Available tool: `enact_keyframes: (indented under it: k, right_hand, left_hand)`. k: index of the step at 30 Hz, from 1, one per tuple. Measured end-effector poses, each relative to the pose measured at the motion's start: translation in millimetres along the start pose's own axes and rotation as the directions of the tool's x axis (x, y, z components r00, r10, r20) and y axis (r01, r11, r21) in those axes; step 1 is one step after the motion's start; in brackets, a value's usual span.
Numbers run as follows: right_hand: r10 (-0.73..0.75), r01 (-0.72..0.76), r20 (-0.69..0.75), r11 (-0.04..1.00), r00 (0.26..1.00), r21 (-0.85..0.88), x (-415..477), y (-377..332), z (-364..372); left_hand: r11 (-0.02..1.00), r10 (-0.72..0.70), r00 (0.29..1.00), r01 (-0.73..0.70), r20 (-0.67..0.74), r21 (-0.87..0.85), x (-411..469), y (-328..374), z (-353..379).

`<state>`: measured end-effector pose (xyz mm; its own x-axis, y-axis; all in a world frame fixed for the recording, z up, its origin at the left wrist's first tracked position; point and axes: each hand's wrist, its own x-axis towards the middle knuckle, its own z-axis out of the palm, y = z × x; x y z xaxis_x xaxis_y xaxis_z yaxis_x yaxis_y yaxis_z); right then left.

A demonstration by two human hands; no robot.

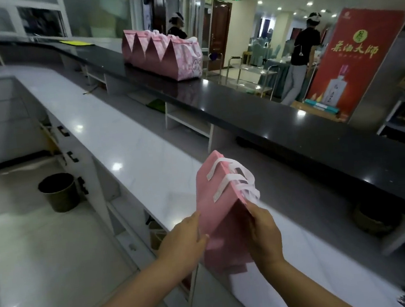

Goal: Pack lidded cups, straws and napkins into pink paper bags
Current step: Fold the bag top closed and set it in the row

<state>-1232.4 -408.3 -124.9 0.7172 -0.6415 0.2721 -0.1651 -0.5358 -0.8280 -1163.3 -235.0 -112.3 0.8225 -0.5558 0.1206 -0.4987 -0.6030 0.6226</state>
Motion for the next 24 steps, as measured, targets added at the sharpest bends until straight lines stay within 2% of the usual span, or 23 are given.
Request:
enact_keyframes:
  k: [2,4,8,10,12,16,20,24]
  right_hand:
    - [-0.035,0.037,-0.066,0.999,0.997,0.029,7,-11,17]
    - [-0.132,0.129,-0.098,0.991,0.986,-0.035,12,-21,38]
    - [-0.077,0.073,-0.083,0.996,0.994,-0.041,34,-54,90]
    - [-0.098,0.092,-0.058,0.990,0.994,-0.103,47,-76,122]
    - [-0.095,0.091,-0.078,0.995,0.992,-0.051,59,-101,161]
    - [0.057,-0.021,-0.132,0.965,0.990,0.261,83,-154,240]
    - [-0.053,0.097,-0.177,0.963,0.983,0.252,108,-200,303]
    - [-0.080,0.136,-0.214,0.955,0.974,0.264,145,-228,343]
  left_hand:
    - [0.999,0.023,1.000,-0.022,-0.006,0.025,12,-13,-8]
    - [0.999,0.033,0.999,-0.033,-0.001,0.041,25,-27,-19]
    - [0.993,0.072,0.997,-0.072,0.012,0.095,50,-67,-50]
    - [0.994,0.067,0.998,-0.065,-0.021,0.084,65,-95,-70]
    - [0.998,0.054,0.996,-0.051,-0.071,0.043,83,-126,-93]
    - [0.997,0.022,0.990,-0.031,-0.139,-0.067,123,-187,-147]
    - [0.979,0.040,0.968,-0.087,-0.248,-0.184,162,-230,-193]
    - [0.970,-0.004,0.973,-0.052,-0.233,-0.236,206,-257,-224]
